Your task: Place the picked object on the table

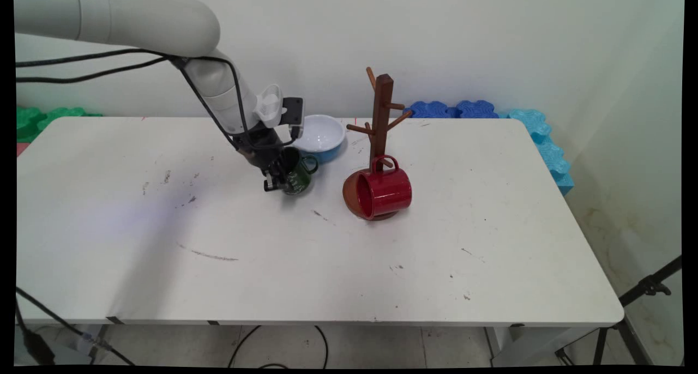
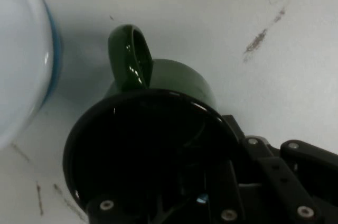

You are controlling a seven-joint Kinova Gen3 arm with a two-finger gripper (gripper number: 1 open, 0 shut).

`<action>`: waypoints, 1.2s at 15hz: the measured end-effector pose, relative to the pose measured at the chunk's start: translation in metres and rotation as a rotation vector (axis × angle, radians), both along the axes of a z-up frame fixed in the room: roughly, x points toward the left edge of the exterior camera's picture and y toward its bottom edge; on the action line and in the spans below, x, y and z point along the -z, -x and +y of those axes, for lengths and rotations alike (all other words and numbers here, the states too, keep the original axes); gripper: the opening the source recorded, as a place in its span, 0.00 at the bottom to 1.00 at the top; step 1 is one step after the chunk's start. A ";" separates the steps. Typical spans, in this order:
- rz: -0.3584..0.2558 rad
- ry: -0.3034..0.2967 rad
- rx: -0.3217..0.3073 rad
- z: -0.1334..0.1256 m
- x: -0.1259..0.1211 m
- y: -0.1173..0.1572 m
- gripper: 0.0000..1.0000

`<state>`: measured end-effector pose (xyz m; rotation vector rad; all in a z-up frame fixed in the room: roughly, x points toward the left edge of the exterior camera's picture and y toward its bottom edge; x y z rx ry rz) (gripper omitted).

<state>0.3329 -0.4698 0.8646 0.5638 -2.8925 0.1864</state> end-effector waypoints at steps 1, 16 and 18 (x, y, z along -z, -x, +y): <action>0.000 -0.002 0.001 -0.001 0.002 0.001 0.00; 0.016 -0.026 0.005 -0.006 0.015 0.002 1.00; 0.031 -0.027 -0.001 -0.005 0.014 0.003 1.00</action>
